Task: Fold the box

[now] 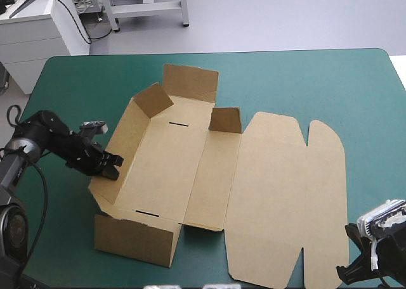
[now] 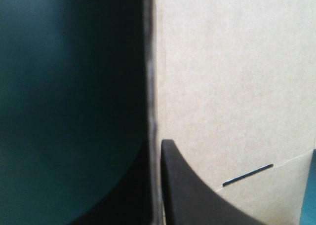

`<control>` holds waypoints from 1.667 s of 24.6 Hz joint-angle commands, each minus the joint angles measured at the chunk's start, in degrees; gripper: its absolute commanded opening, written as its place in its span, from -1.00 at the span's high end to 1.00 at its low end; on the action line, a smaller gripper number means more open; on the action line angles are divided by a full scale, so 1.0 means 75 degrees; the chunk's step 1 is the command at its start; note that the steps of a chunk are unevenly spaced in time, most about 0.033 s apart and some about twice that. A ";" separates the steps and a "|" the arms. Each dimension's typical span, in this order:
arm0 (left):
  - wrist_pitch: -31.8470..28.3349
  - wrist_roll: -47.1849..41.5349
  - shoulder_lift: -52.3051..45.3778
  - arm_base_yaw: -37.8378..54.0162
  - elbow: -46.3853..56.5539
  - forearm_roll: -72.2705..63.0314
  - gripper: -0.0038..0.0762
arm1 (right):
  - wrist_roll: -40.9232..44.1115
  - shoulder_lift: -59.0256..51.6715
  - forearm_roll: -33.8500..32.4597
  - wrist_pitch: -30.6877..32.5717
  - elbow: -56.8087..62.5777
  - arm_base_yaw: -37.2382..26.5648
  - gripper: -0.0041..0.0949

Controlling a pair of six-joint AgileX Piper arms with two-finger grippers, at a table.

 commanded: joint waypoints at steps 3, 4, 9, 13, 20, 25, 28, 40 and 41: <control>-0.0529 -0.1435 -0.0391 -0.1883 -0.1976 0.1677 0.92 | -0.0078 0.0068 -0.0471 -0.0272 -0.0699 -0.0048 0.96; -0.0690 -0.1542 -0.0391 -0.2194 -0.2255 0.2019 0.92 | -0.0078 0.0068 -0.0500 -0.0272 -0.0806 -0.0048 0.96; -0.1338 -0.1741 -0.0391 -0.3456 -0.3202 0.3426 0.92 | -0.0078 0.0068 -0.0647 -0.0257 -0.1231 -0.0048 0.96; -0.1600 -0.1888 -0.0391 -0.4466 -0.3399 0.4995 0.92 | -0.0078 0.0068 -0.0647 -0.0257 -0.1383 -0.0048 0.96; -0.2614 -0.2301 -0.0391 -0.6073 -0.3399 0.7352 0.92 | -0.0078 0.0068 -0.0647 -0.0271 -0.1383 -0.0048 0.96; -0.2940 -0.1647 -0.0391 -0.6831 -0.3183 0.7704 0.92 | -0.0024 0.0068 -0.0647 -0.0271 -0.1383 -0.0048 0.96; -0.3119 -0.1576 -0.0480 -0.7190 -0.2779 0.8254 0.92 | -0.0024 0.0068 -0.0647 -0.0271 -0.1383 -0.0048 0.96; -0.6285 -0.1630 -0.2314 -0.7430 0.0063 0.9264 0.92 | 0.0244 0.0068 -0.0647 -0.0269 -0.1383 -0.0048 0.96; -0.6338 -0.1630 -0.2436 -0.7430 0.0113 0.9481 0.92 | 0.0277 0.0068 -0.0682 -0.0269 -0.1383 -0.0048 0.96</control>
